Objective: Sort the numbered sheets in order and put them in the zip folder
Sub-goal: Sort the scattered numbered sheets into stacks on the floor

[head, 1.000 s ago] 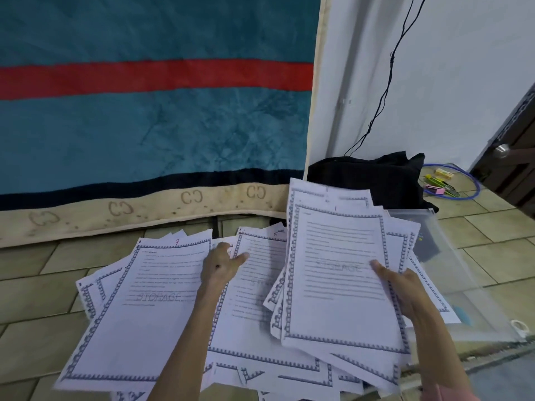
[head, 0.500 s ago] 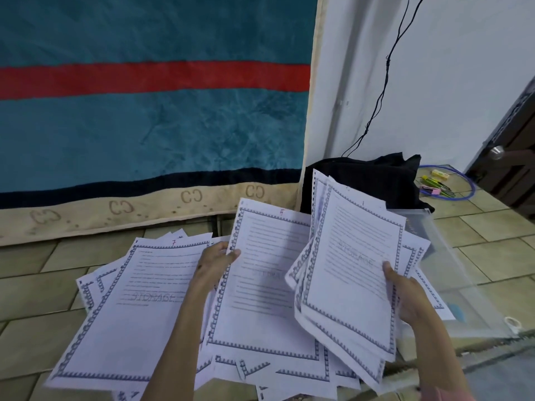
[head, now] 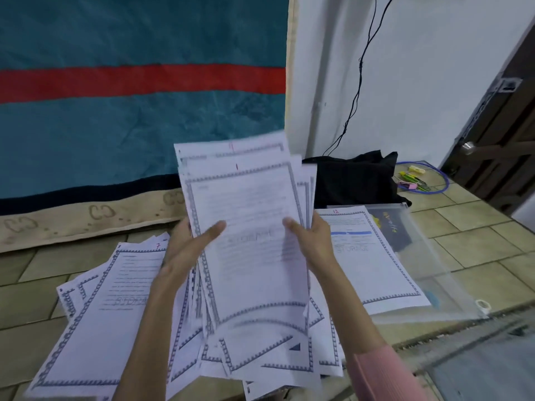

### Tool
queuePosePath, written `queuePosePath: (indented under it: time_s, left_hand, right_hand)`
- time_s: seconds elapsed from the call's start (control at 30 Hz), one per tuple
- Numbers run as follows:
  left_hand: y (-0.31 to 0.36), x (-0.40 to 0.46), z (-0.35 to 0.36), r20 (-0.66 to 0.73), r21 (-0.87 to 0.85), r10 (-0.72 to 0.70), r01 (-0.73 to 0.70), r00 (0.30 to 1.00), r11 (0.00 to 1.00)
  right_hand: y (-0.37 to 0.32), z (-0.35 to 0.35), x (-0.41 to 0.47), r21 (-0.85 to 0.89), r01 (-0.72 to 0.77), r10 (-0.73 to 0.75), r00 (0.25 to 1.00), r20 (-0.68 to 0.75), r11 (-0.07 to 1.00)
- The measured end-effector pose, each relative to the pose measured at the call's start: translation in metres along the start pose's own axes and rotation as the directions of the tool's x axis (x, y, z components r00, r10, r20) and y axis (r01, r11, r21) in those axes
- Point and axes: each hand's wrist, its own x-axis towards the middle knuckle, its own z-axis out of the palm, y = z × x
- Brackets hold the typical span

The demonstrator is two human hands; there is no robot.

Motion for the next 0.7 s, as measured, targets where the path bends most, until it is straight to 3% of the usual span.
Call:
queuePosePath:
  time_s: [0.1,0.17,0.27,0.37,0.5,0.7]
  left_hand:
    - [0.03,-0.003,0.012,-0.274,0.041,0.188,-0.184,0.943,0.982]
    - [0.044,-0.005,0.016,-0.341,0.001,0.265,-0.282,0.902,0.96]
    - [0.043,-0.008,0.011,-0.304,0.024,0.332,-0.341,0.893,0.94]
    - [0.019,-0.006,-0.001,-0.258,0.074,0.258,-0.247,0.931,0.966]
    - [-0.003,-0.005,0.002,-0.188,0.194,0.203,-0.166,0.961,0.967]
    - [0.005,0.0,0.011,-0.152,0.169,0.208,-0.182,0.966,0.969]
  right_hand:
    - [-0.05,0.006,-0.002,0.017,0.229,-0.23,0.973,0.011,0.973]
    - [-0.074,0.002,-0.004,0.059,0.334,-0.336,0.941,0.033,0.941]
    - [-0.081,-0.01,-0.003,0.008,0.392,-0.39,0.912,0.126,0.92]
    - [-0.056,-0.023,0.001,-0.131,0.313,-0.28,0.934,0.22,0.941]
    - [-0.025,-0.029,0.002,-0.157,0.251,-0.193,0.93,0.314,0.955]
    - [-0.029,-0.016,0.006,-0.032,0.25,-0.237,0.945,0.226,0.968]
